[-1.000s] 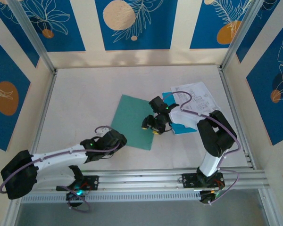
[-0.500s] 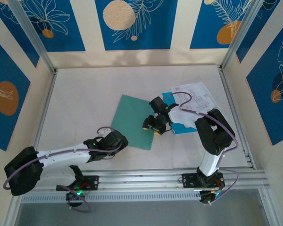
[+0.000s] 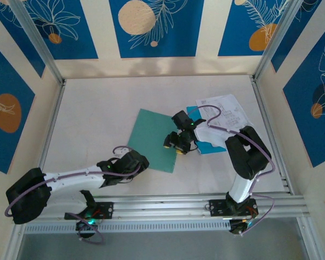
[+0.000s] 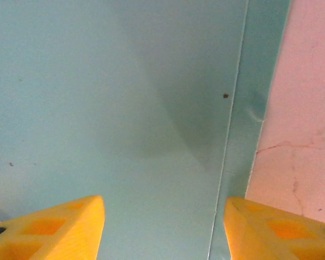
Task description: Put the files into the folder
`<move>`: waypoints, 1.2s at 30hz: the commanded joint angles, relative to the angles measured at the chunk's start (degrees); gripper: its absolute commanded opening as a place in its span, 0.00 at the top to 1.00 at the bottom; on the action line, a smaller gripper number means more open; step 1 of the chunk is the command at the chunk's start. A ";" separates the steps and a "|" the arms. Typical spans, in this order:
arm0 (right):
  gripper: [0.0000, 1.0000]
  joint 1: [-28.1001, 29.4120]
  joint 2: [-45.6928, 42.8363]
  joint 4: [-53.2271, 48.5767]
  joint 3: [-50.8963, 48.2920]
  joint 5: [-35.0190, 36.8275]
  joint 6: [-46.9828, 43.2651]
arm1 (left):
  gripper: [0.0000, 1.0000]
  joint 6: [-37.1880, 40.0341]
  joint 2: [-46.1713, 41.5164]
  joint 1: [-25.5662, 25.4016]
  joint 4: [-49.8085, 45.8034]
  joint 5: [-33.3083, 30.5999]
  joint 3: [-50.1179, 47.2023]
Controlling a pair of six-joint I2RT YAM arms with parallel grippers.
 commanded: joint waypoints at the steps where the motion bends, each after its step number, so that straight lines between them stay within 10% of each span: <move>1: 0.39 0.24 -1.43 -0.89 1.15 0.20 0.16 | 0.44 -0.24 0.26 -0.82 0.00 -0.47 -0.74; 36: 0.39 -0.10 2.93 0.49 -2.35 0.75 0.96 | 0.46 -10.65 3.55 -1.01 16.90 -5.22 -6.23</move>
